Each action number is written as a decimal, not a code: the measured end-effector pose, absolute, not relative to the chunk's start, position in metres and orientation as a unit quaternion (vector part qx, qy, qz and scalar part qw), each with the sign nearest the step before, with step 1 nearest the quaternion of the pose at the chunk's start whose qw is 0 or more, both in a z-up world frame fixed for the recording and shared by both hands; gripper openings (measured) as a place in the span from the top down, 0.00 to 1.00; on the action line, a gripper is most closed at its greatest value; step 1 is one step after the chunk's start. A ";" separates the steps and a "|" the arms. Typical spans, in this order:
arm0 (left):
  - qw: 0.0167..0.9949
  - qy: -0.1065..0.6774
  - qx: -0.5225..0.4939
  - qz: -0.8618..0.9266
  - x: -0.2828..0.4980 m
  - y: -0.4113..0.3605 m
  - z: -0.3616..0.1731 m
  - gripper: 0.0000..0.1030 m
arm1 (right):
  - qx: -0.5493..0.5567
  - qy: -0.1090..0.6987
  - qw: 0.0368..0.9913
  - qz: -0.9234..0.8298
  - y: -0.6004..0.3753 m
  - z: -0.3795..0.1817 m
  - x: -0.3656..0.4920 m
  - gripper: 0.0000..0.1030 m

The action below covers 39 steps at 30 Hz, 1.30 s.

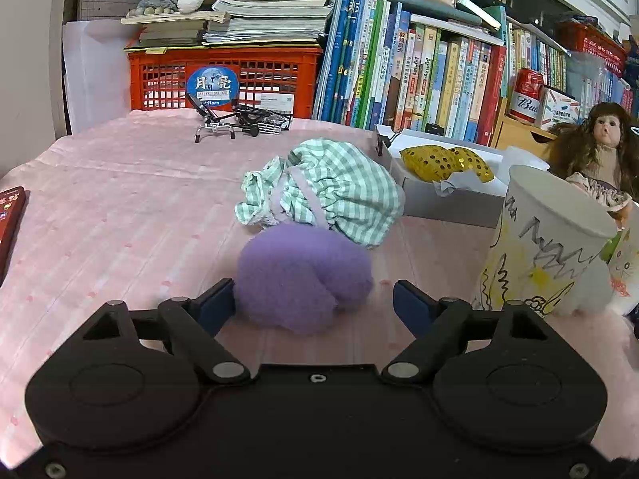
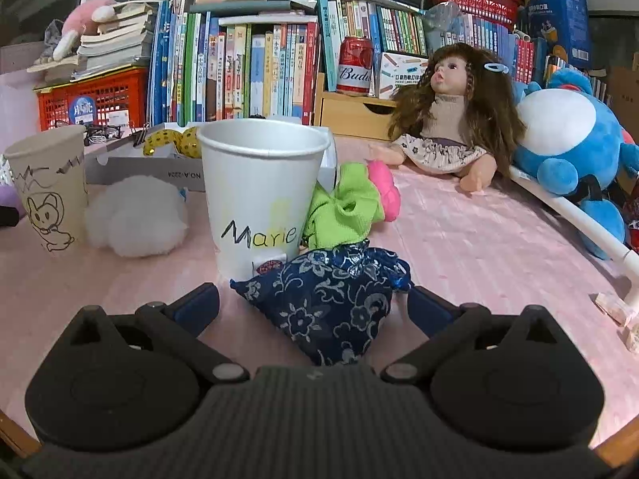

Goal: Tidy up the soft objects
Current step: 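Reach the left tool toward the purple sponge while the right tool reaches toward the blue floral pouch, then grasp the purple sponge with the left tool while the right tool grasps the blue floral pouch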

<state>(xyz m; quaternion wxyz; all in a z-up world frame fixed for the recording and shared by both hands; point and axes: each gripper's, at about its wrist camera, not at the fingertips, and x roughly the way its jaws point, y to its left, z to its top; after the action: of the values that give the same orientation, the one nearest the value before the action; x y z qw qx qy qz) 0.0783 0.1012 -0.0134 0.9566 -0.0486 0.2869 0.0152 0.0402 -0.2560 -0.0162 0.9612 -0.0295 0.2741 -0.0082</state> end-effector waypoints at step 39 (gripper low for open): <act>0.956 0.291 -0.022 0.033 0.069 0.097 -0.008 0.40 | 0.006 0.288 0.958 0.004 -0.262 -0.017 0.041 0.25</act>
<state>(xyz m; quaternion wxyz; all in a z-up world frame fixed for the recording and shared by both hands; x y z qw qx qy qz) 0.0686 0.0975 -0.0082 0.9559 -0.0221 0.2908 0.0330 0.0407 -0.2622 -0.0169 0.9577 0.0060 0.2876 0.0044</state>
